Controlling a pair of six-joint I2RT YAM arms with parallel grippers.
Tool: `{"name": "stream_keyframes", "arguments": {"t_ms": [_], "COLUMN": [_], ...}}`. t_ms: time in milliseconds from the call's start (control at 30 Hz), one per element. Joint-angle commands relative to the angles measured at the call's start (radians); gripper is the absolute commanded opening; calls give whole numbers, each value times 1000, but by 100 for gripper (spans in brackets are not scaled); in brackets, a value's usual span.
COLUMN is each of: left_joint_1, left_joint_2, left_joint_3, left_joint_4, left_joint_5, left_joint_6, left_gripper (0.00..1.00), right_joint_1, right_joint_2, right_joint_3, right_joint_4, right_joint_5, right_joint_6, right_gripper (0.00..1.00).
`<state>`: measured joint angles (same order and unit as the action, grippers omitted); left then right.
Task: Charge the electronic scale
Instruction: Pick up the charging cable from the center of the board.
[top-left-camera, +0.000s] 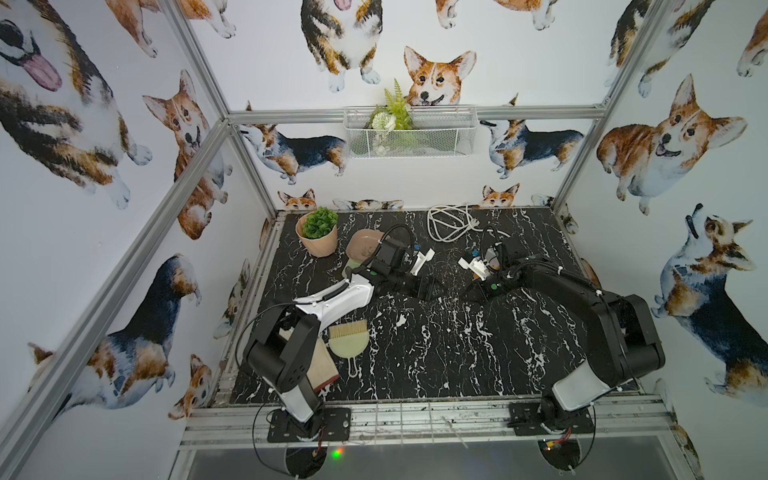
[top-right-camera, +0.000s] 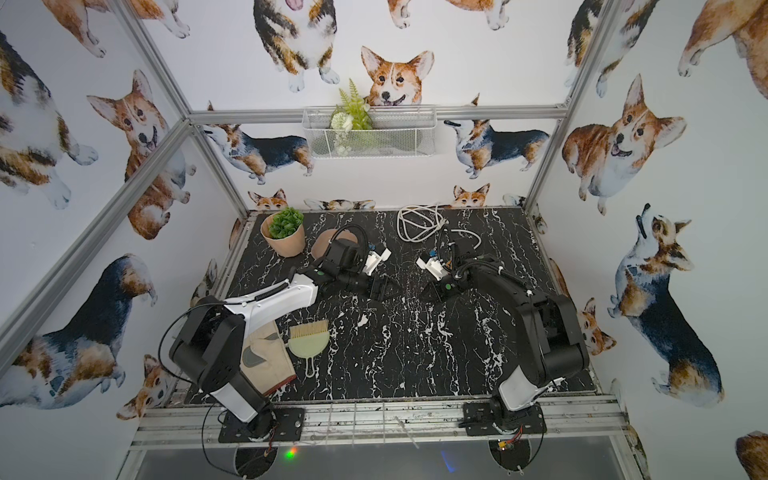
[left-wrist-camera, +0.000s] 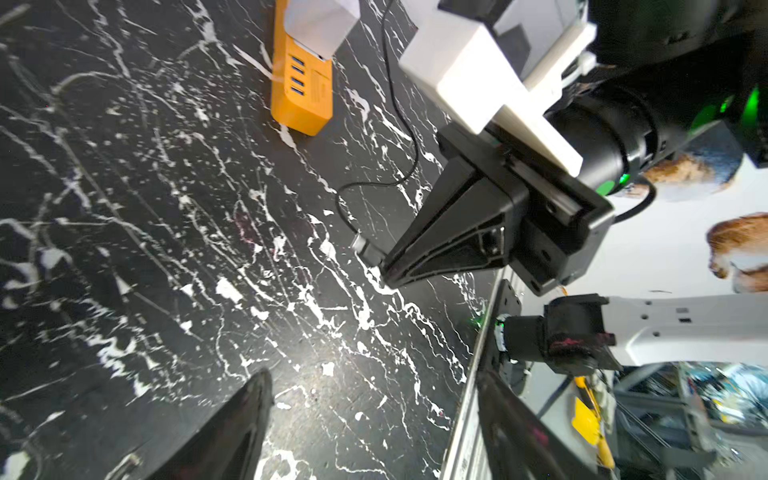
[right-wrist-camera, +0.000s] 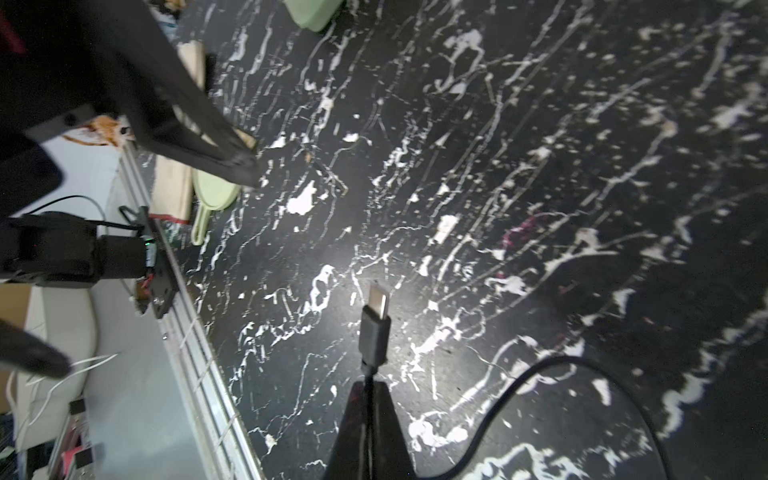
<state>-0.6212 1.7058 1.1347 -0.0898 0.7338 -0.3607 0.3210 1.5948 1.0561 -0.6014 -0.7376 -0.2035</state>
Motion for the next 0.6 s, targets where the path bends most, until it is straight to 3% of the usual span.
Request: {"name": "stream_keyframes", "arguments": {"t_ms": [0,133,467,567], "left_joint_1": [13,14,42,42], "left_joint_2": [54,112,160,183], "left_joint_3": [72,151,224,240], "left_joint_4": [-79,-163,-264,-229], "left_joint_5": [128,196,215,269], "left_joint_6": [47,80,158,134], "left_gripper": [76,69,58,43], "right_joint_1": [15,29,39,45], "right_joint_2": [7,-16,-44,-45], "right_joint_3": [15,-7,-10,-12], "right_joint_4": [-17,-4,-11,-17], "right_joint_5": [-115,-122,-157,-154], "right_joint_6": [-53,-71,-96,-111], "right_gripper": [2,2,3,3]}}
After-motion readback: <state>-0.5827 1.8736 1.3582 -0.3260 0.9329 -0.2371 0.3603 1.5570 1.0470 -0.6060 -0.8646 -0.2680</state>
